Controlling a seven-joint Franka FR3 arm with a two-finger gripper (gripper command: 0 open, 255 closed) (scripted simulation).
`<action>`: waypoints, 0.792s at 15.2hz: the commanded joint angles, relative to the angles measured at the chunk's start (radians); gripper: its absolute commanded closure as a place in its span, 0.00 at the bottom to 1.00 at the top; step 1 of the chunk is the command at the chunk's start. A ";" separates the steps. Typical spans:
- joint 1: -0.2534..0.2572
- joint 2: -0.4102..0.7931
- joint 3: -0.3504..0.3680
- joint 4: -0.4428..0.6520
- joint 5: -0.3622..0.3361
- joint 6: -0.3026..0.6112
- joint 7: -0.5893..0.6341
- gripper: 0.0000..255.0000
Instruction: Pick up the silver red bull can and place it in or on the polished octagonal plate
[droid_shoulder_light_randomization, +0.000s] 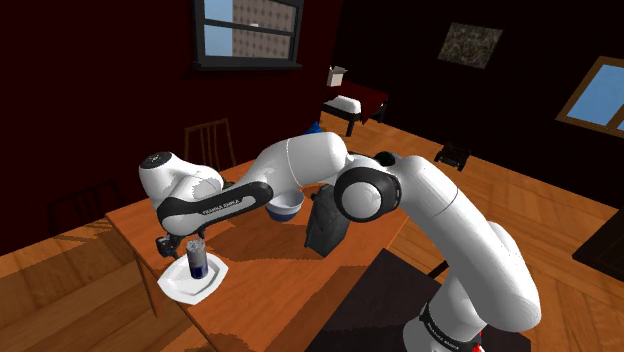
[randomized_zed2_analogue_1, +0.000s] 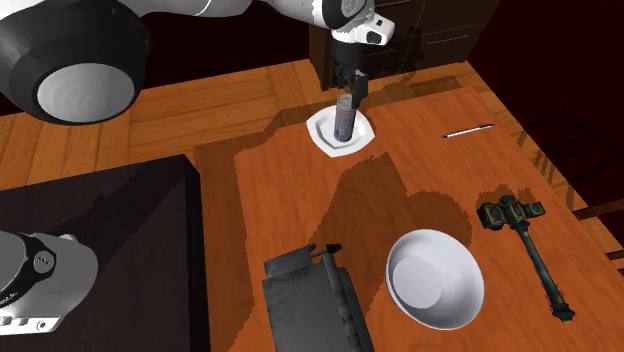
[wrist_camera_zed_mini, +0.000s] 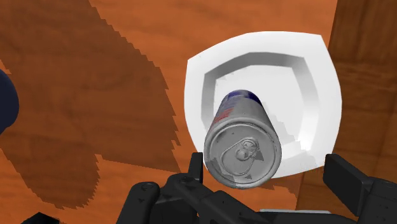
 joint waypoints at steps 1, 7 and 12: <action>0.000 0.000 0.000 0.000 0.000 0.000 0.000 0.00; 0.008 -0.058 0.013 0.023 0.015 -0.081 -0.008 0.00; 0.008 -0.058 0.013 0.023 0.015 -0.081 -0.008 0.00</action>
